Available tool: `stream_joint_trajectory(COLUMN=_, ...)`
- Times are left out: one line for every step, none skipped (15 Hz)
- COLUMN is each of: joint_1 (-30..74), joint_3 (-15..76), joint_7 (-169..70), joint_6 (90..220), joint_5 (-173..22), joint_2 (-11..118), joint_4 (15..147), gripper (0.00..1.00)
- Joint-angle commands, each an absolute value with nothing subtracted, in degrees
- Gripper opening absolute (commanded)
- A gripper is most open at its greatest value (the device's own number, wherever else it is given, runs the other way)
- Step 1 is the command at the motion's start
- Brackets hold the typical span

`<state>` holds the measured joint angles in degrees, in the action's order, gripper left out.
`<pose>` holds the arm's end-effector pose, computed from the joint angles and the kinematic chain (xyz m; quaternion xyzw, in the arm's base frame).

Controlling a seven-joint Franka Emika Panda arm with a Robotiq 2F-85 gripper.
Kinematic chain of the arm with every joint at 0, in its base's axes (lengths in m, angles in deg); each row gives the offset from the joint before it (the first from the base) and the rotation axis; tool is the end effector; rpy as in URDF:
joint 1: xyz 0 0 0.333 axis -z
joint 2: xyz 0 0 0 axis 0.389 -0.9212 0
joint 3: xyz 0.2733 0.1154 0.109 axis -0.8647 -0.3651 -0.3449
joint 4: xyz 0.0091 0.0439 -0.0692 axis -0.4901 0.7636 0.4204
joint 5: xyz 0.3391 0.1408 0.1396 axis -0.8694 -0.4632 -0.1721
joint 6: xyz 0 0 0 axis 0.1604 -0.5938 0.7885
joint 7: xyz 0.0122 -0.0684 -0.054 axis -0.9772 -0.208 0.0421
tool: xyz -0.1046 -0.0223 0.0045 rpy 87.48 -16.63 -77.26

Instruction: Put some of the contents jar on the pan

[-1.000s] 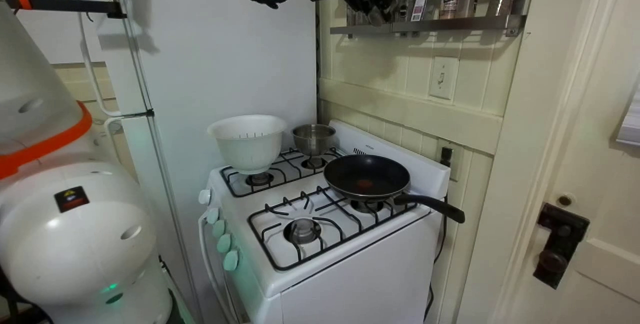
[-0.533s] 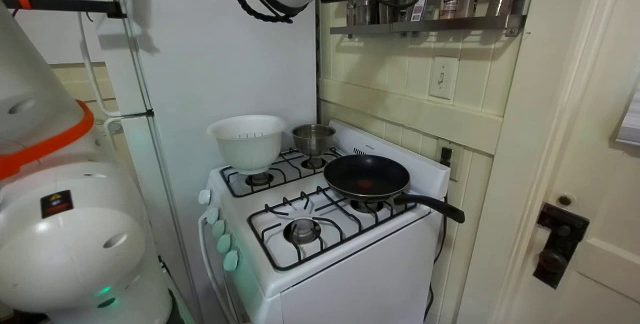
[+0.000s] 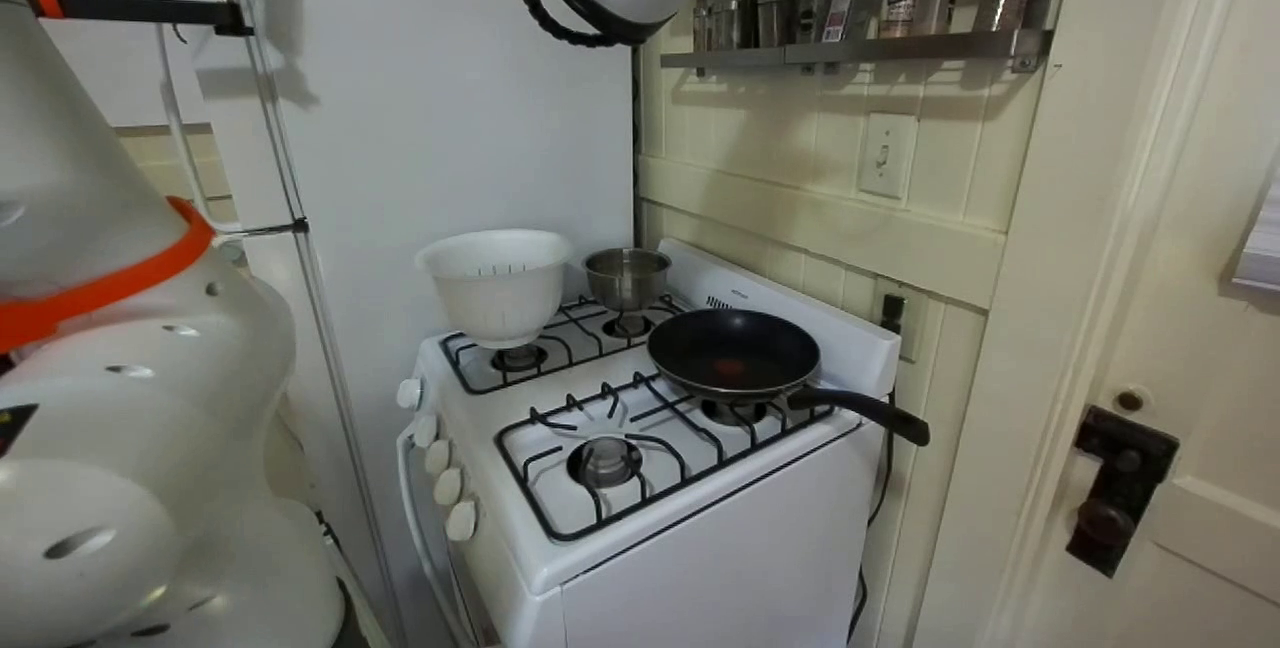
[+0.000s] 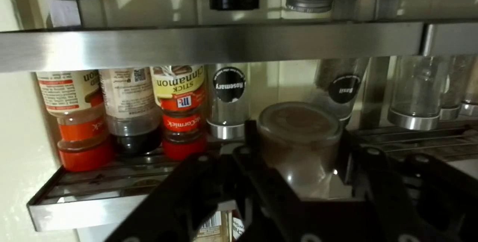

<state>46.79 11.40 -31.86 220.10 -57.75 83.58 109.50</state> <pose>0.5037 -0.0146 0.7036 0.7028 -0.0097 0.7111 0.0166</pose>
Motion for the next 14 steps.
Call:
stream_joint_trajectory(joint_1=50.8, joint_3=5.4, joint_7=-35.4, joint_6=223.4, joint_5=-61.5, joint_2=82.3, joint_4=111.4, gripper=0.23)
stream_joint_trajectory(joint_1=50.5, joint_3=4.7, joint_7=-35.5, joint_6=222.7, joint_5=-61.5, joint_2=82.1, joint_4=111.8, gripper=0.23)
stream_joint_trajectory(joint_1=49.4, joint_3=7.2, joint_7=-33.9, joint_6=221.3, joint_5=-59.8, joint_2=82.3, joint_4=110.4, gripper=0.48)
stream_joint_trajectory(joint_1=49.5, joint_3=6.2, joint_7=-34.1, joint_6=221.3, joint_5=-60.0, joint_2=81.9, joint_4=110.7, gripper=0.48)
stream_joint_trajectory(joint_1=49.5, joint_3=5.6, joint_7=-34.3, joint_6=221.3, joint_5=-60.2, joint_2=81.7, joint_4=110.8, gripper=0.48)
stream_joint_trajectory(joint_1=49.5, joint_3=5.4, joint_7=-34.4, joint_6=221.3, joint_5=-60.3, joint_2=81.6, joint_4=110.8, gripper=0.48)
stream_joint_trajectory(joint_1=49.5, joint_3=5.4, joint_7=-34.4, joint_6=221.3, joint_5=-60.3, joint_2=81.6, joint_4=110.8, gripper=0.48)
stream_joint_trajectory(joint_1=49.6, joint_3=5.4, joint_7=-34.4, joint_6=221.3, joint_5=-60.3, joint_2=81.6, joint_4=110.8, gripper=0.23)
stream_joint_trajectory(joint_1=50.3, joint_3=4.8, joint_7=-34.8, joint_6=221.9, joint_5=-61.2, joint_2=81.2, joint_4=110.4, gripper=0.23)
stream_joint_trajectory(joint_1=51.1, joint_3=4.0, joint_7=-35.5, joint_6=222.6, joint_5=-62.2, joint_2=80.8, joint_4=110.0, gripper=0.23)
stream_joint_trajectory(joint_1=51.4, joint_3=3.6, joint_7=-35.6, joint_6=222.8, joint_5=-62.9, joint_2=80.5, joint_4=109.8, gripper=0.23)
stream_joint_trajectory(joint_1=51.7, joint_3=3.1, joint_7=-35.6, joint_6=223.2, joint_5=-63.9, joint_2=80.2, joint_4=109.5, gripper=0.23)
stream_joint_trajectory(joint_1=52.2, joint_3=2.5, joint_7=-36.0, joint_6=224.1, joint_5=-64.8, joint_2=79.7, joint_4=109.3, gripper=0.23)
stream_joint_trajectory(joint_1=52.8, joint_3=1.7, joint_7=-36.3, joint_6=224.5, joint_5=-66.2, joint_2=79.5, joint_4=109.0, gripper=0.23)
